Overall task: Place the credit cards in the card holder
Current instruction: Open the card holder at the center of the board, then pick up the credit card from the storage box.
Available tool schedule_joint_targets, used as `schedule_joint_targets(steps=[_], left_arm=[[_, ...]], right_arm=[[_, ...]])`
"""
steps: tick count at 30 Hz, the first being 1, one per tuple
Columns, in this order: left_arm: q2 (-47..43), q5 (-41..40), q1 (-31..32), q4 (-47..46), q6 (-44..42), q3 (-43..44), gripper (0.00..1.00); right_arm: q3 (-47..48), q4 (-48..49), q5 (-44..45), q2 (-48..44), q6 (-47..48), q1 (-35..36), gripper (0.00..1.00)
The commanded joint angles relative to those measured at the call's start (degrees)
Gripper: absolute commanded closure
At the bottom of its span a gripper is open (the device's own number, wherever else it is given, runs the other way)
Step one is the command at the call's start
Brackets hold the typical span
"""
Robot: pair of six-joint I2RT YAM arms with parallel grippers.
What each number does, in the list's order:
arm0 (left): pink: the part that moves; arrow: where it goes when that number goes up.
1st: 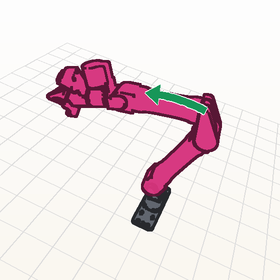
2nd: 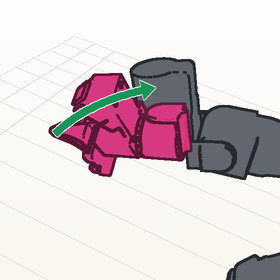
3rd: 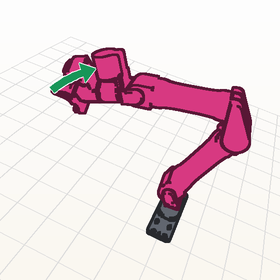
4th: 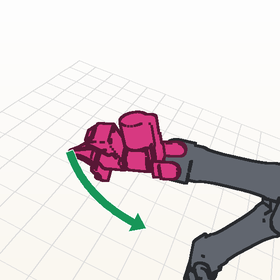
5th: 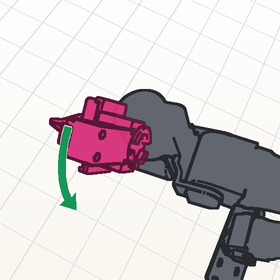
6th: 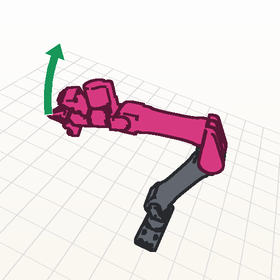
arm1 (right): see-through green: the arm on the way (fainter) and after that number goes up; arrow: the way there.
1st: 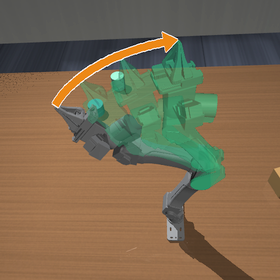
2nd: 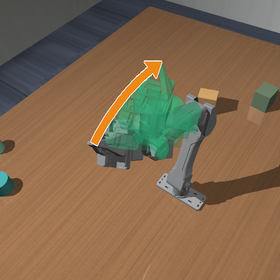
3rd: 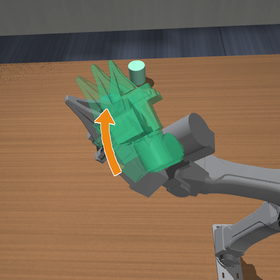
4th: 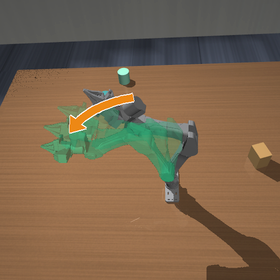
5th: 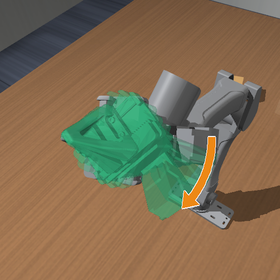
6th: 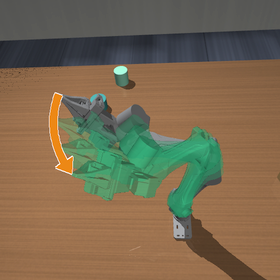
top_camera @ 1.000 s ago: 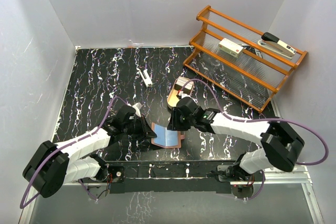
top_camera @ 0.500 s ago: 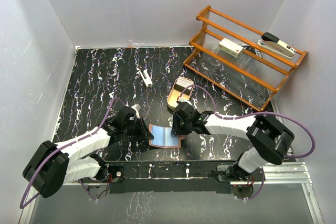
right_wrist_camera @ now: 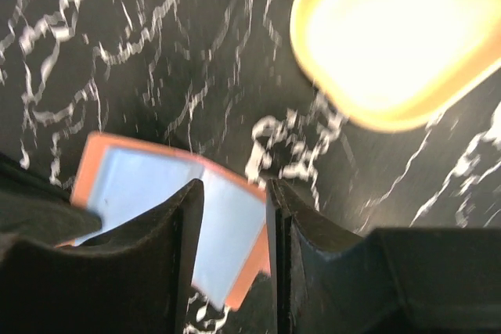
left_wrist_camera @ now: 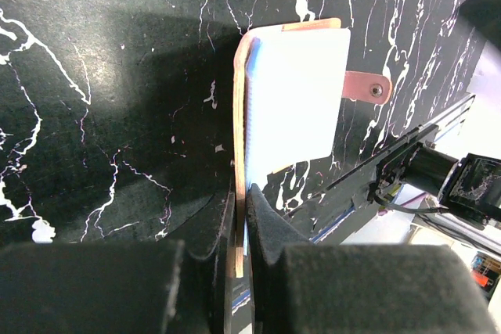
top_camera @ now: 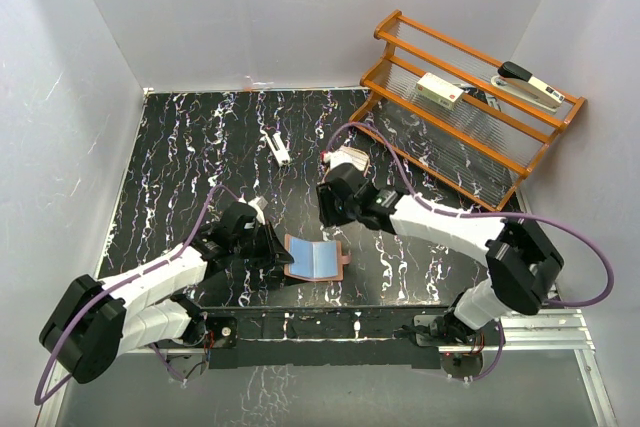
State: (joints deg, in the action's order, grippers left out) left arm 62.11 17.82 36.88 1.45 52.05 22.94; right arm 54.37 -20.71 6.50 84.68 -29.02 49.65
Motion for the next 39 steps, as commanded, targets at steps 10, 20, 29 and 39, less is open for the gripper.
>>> schedule_joint_targets(steps=[10,20,29,39], left_arm=[[-1.4,1.5,0.2,0.7,0.5,1.5,1.00],[-2.8,2.1,0.2,-0.3,0.8,0.4,1.00],[-3.4,2.6,0.2,-0.2,0.5,0.4,1.00],[-4.0,2.3,0.2,0.1,0.3,0.1,1.00]], right_arm=[[22.9,-4.7,14.8,14.6,29.9,-6.4,0.59],[26.4,0.3,16.0,21.5,39.5,-11.3,0.48],[28.1,3.7,18.3,26.2,44.4,-12.1,0.43],[28.2,5.1,23.3,29.1,46.0,-12.3,0.46]])
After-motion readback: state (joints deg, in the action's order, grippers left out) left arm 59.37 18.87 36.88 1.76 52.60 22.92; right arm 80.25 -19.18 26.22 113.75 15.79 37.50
